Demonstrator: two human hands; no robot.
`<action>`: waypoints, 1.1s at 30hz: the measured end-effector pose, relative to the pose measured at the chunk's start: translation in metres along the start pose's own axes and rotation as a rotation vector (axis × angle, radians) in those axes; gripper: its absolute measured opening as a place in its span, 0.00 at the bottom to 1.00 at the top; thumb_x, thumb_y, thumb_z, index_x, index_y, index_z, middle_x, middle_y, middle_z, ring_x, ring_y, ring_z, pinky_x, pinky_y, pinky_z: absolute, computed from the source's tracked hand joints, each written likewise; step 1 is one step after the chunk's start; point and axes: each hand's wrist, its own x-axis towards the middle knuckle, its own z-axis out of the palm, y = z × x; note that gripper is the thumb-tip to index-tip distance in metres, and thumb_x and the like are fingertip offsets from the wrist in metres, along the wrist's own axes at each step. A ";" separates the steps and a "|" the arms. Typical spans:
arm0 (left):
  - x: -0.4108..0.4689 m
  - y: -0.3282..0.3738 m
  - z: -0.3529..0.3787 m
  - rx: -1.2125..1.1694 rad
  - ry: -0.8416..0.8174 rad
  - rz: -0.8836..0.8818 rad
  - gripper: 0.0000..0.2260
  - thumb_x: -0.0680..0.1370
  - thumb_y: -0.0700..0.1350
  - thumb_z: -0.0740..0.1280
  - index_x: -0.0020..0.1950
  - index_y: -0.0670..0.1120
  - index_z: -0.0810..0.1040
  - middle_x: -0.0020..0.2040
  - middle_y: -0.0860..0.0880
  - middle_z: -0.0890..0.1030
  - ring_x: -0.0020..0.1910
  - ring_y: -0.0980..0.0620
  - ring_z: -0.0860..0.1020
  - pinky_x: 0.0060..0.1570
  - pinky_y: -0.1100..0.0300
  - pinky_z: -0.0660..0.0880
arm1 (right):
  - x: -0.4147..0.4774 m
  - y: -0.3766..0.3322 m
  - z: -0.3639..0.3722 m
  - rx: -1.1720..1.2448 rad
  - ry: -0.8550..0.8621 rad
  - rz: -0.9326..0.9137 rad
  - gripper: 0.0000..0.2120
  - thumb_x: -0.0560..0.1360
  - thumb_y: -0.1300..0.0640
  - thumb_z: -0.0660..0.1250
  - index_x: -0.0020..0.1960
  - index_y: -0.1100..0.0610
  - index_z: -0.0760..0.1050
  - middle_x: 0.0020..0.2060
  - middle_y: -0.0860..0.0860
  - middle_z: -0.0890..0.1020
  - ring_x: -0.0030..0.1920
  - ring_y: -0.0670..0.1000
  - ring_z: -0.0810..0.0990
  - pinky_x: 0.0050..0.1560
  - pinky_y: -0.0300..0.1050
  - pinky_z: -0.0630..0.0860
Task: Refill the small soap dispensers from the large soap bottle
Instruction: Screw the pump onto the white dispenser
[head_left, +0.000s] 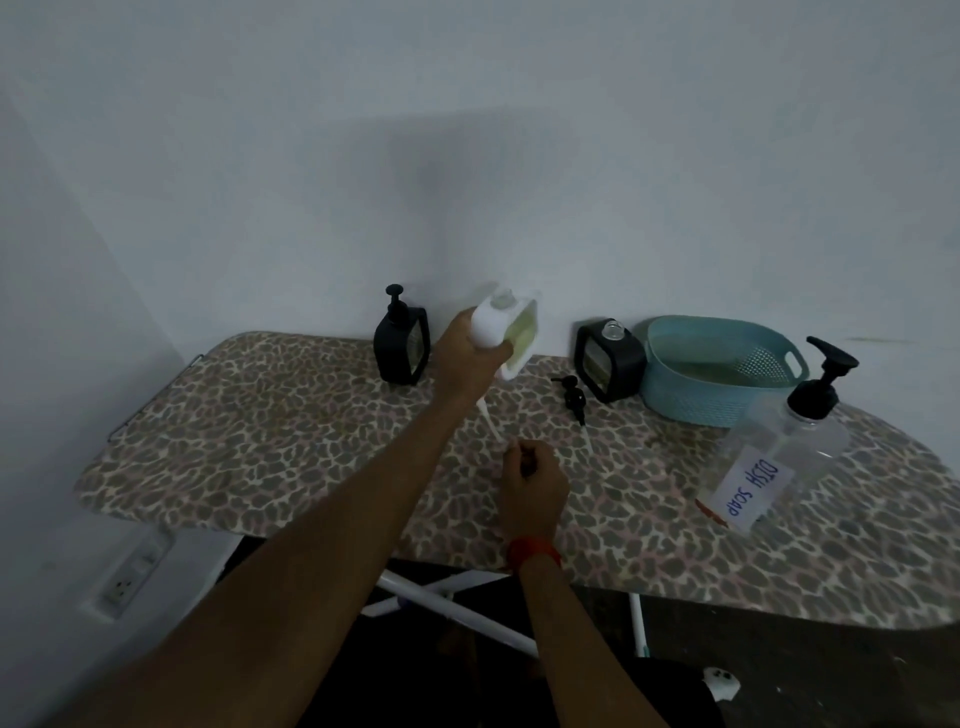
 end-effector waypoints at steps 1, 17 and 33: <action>0.000 0.002 -0.013 0.003 -0.008 0.033 0.25 0.71 0.43 0.77 0.66 0.42 0.75 0.57 0.48 0.80 0.51 0.53 0.77 0.45 0.68 0.74 | 0.000 0.000 0.000 0.004 0.003 0.012 0.10 0.79 0.61 0.66 0.39 0.57 0.75 0.29 0.52 0.76 0.28 0.46 0.70 0.30 0.33 0.65; -0.097 -0.064 -0.135 -0.132 -0.430 0.000 0.25 0.70 0.43 0.78 0.66 0.50 0.76 0.60 0.52 0.82 0.58 0.53 0.81 0.56 0.50 0.80 | 0.001 -0.002 -0.001 -0.024 0.024 0.098 0.11 0.79 0.59 0.66 0.38 0.62 0.74 0.30 0.50 0.74 0.30 0.43 0.68 0.31 0.29 0.65; -0.116 -0.114 -0.128 -0.252 -0.279 -0.098 0.28 0.69 0.51 0.79 0.68 0.48 0.77 0.58 0.52 0.84 0.56 0.53 0.82 0.53 0.53 0.81 | 0.121 -0.059 0.062 -0.751 -0.646 0.012 0.34 0.76 0.39 0.66 0.72 0.63 0.70 0.69 0.60 0.74 0.68 0.59 0.73 0.68 0.51 0.69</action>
